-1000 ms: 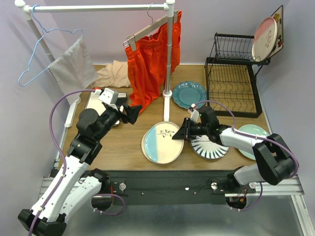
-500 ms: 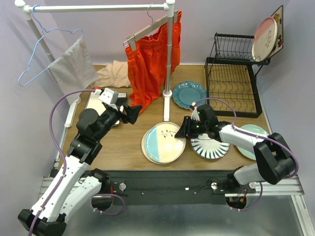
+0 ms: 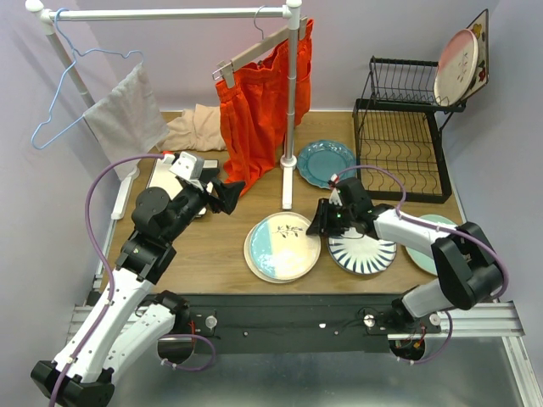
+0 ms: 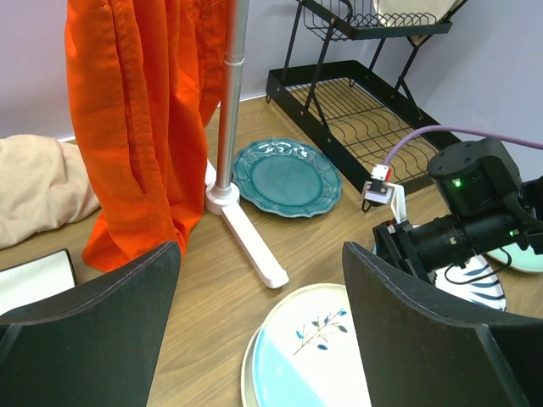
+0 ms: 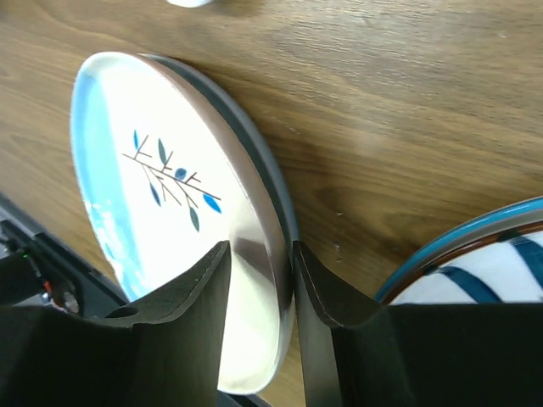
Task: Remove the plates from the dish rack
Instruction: Place the plate at the center of the board.
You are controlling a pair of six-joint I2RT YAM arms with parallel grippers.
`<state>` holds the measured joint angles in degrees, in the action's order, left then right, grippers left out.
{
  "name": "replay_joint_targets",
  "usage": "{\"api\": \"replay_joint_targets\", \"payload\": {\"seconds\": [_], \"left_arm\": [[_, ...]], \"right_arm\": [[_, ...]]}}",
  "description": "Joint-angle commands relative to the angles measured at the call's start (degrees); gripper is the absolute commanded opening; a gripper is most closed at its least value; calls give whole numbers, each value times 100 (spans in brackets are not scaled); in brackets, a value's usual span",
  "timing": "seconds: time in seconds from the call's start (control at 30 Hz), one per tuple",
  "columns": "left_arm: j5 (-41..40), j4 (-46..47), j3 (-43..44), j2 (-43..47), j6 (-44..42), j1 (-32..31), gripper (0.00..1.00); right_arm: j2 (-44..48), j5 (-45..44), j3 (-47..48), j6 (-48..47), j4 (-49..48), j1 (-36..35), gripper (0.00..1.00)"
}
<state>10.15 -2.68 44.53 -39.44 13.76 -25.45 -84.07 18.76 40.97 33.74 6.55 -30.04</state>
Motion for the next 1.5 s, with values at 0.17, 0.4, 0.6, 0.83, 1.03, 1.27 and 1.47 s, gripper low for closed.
{"api": "replay_joint_targets", "payload": {"seconds": [0.17, 0.4, 0.6, 0.83, 1.03, 1.27, 1.47], "left_arm": [[145, 83, -41, 68, 30, 31, 86], [136, 74, -50, 77, 30, 23, 86], [136, 74, -50, 86, 30, 32, 86], [119, 74, -50, 103, 30, 32, 86], [154, 74, -41, 59, 30, 23, 86], [145, 74, -50, 86, 30, 23, 86], [171, 83, -50, 77, 39, 23, 86]], "right_arm": [[-197, -268, 201, -148, 4, -46, 34], [-285, -242, 192, -131, -4, -46, 29], [-241, -277, 183, -139, -13, -63, 23], [-382, -321, 174, -174, -39, -98, 18], [-417, -382, 192, -157, -57, -125, 15], [22, -654, 350, -95, 197, -125, 32], [558, -1629, 991, 1, 944, -116, 50]]}}
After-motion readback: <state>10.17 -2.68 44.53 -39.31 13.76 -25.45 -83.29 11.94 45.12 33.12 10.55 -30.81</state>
